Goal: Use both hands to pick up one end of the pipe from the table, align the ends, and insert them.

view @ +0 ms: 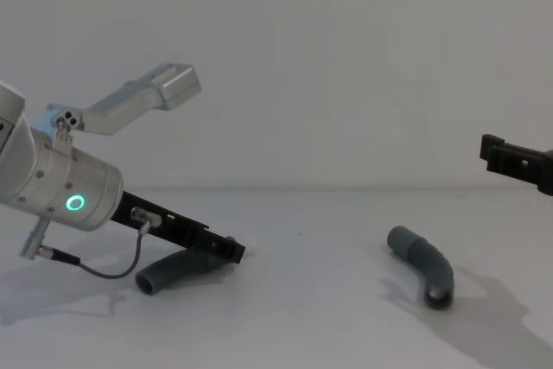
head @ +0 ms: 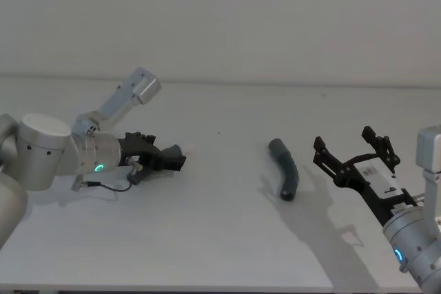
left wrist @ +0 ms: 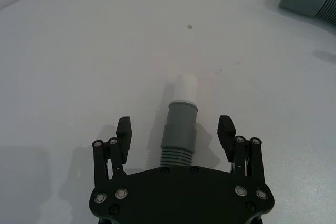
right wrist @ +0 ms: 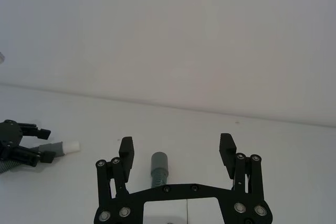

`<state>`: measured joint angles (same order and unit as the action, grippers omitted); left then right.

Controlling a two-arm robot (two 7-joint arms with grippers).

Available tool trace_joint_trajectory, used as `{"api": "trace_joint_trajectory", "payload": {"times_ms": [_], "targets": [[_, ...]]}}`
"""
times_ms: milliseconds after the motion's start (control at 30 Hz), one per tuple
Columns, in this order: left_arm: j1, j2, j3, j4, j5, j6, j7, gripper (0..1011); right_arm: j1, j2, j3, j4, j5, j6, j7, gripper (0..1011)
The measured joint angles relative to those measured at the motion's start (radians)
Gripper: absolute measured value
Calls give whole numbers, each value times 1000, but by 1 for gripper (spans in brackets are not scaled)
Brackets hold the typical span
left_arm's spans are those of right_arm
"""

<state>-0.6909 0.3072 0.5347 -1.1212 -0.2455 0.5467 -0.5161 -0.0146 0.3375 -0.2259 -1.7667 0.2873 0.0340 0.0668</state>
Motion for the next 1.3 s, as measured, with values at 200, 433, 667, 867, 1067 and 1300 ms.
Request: {"api": "trace_joint_trajectory", "payload": {"times_ms": [200,433,667,867,1067,1300], "targets": [[1,3,5,0,-4,-3,-5,1000,0,0,0,0,0,0,0,1001],[0,6,15,1,-9,-2,-17,1000,0,0,0,0,0,0,0,1000],[-6,6,25,8,-12,6,-26,997,0,0,0,0,0,0,0,1000],[-8,6,29,11,-14,10,-29,886,0,0,0,0,0,0,0,1000],[-11,6,33,14,-15,14,-32,693,0,0,0,0,0,0,0,1000],[-12,6,35,15,-16,16,-34,457,0,0,0,0,0,0,0,1001]]}}
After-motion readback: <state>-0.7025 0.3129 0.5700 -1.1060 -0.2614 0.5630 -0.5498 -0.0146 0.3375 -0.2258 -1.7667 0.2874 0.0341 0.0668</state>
